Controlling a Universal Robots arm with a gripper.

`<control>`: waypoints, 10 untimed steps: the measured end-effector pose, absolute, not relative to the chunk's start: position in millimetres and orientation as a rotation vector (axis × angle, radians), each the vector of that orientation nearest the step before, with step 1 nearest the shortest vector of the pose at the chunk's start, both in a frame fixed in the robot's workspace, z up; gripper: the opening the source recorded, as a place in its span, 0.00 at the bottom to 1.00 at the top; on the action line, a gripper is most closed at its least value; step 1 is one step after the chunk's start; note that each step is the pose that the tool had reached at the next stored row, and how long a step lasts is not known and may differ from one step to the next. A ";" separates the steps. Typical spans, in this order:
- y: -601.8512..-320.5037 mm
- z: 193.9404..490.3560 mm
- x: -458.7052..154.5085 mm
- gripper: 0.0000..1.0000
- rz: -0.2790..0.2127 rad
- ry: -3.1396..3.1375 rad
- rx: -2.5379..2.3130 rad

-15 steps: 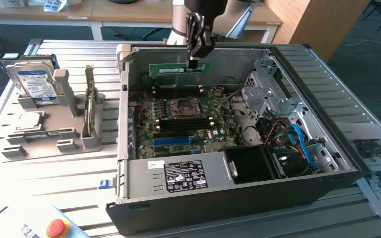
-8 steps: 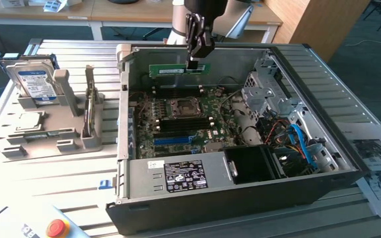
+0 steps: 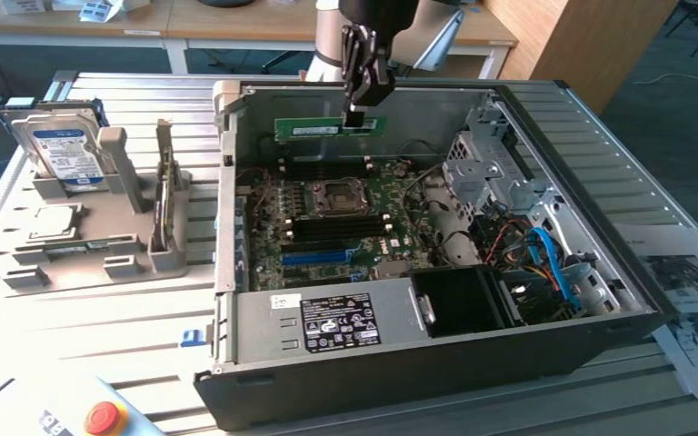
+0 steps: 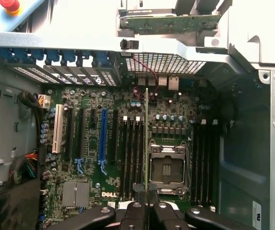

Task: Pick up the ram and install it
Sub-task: 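Insert the ram into the slot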

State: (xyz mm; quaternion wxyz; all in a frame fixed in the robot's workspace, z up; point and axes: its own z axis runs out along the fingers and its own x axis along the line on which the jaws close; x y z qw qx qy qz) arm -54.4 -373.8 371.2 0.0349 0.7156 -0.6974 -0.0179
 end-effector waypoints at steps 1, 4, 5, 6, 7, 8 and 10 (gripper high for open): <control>-373.9 370.5 -54.4 0.12 -0.055 -2.144 2.199; -374.5 366.2 -54.5 0.12 -0.055 -2.144 2.199; -374.7 364.4 -54.5 0.12 -0.055 -2.144 2.199; -374.9 362.6 -54.5 0.12 -0.055 -2.144 2.199; -375.0 360.8 -54.5 0.12 -0.055 -2.144 2.199; -375.1 359.0 -54.5 0.12 -0.055 -2.144 2.199; -375.3 355.4 -54.5 0.12 -0.055 -2.144 2.199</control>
